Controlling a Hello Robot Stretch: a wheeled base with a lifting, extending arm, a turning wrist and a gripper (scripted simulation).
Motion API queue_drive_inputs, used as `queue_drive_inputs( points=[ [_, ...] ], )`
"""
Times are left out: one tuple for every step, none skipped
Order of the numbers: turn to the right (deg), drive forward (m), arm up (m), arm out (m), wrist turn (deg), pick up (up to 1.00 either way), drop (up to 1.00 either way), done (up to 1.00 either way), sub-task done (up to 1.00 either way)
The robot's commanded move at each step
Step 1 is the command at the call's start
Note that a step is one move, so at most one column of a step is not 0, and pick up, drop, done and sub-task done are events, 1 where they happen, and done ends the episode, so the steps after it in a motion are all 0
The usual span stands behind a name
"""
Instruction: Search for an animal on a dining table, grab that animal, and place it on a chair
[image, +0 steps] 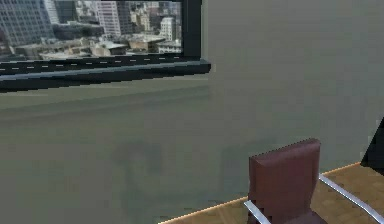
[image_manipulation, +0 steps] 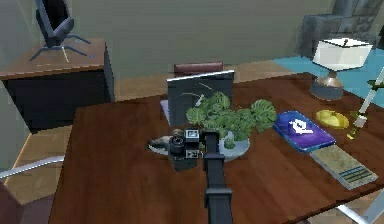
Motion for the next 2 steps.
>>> queue_drive_inputs(
  points=[
    [0.0,0.00,0.20,0.00,0.0,0.00,0.00,0.00,0.00],
    [0.0,0.00,0.00,0.00,-45.0,0.00,0.00,0.00,0.00]
  ],
)
